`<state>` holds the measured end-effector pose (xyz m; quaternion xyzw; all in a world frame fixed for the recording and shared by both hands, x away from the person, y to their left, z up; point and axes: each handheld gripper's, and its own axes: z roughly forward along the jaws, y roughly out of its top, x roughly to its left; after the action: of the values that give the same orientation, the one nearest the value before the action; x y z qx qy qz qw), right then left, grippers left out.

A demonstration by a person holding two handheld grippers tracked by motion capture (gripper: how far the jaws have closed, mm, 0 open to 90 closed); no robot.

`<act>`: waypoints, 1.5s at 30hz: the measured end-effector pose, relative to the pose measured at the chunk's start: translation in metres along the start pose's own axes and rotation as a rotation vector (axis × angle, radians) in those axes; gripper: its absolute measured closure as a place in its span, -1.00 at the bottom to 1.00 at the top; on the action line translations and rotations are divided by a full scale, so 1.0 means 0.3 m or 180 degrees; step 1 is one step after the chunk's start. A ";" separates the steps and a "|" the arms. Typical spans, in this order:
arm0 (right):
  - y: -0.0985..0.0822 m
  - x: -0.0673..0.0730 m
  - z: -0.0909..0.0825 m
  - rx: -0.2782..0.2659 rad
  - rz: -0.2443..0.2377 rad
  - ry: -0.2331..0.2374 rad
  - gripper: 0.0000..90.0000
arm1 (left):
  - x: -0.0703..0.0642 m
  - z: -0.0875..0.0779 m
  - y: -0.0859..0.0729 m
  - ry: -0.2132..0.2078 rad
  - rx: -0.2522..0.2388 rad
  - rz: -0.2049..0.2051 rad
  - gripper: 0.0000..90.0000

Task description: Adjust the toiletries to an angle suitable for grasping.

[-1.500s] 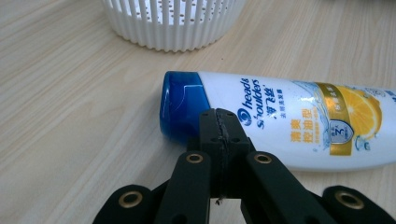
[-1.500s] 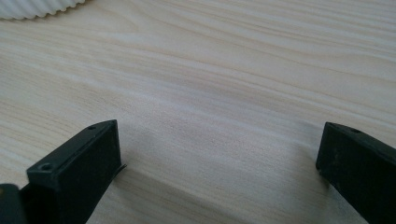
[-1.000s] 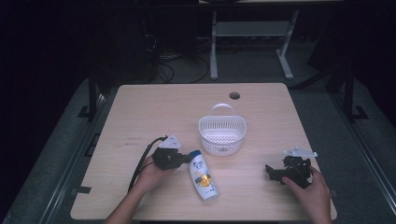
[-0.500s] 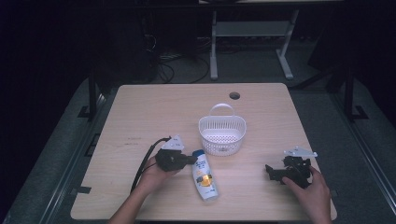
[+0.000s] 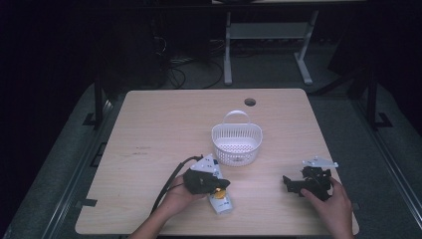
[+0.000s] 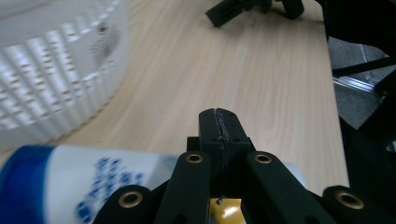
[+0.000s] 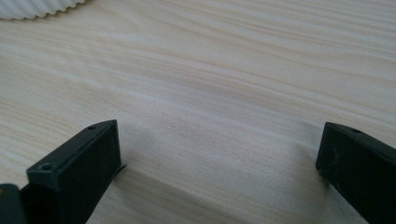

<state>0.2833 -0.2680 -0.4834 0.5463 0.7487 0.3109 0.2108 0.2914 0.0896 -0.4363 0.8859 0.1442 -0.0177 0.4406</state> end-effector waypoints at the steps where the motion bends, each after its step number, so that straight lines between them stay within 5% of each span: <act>1: 0.000 0.000 0.000 0.0000 0.0000 0.0000 -1.00 | 0.000 0.000 0.000 0.0000 0.0000 0.0000 1.00; 8: 0.000 0.000 0.000 0.0000 0.0001 0.0001 -1.00 | -0.044 0.065 0.008 -0.0167 0.0205 0.0121 1.00; 20: 0.000 0.000 0.000 0.0000 0.0001 0.0001 -1.00 | -0.050 0.080 -0.008 -0.0222 0.0349 0.0117 1.00; 45: 0.000 0.000 0.000 0.0000 0.0000 0.0000 -1.00 | -0.038 -0.031 -0.088 -0.0087 0.0480 -0.0030 1.00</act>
<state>0.2833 -0.2680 -0.4834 0.5464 0.7486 0.3109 0.2107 0.2725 0.1094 -0.4493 0.9155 0.1407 -0.0427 0.3744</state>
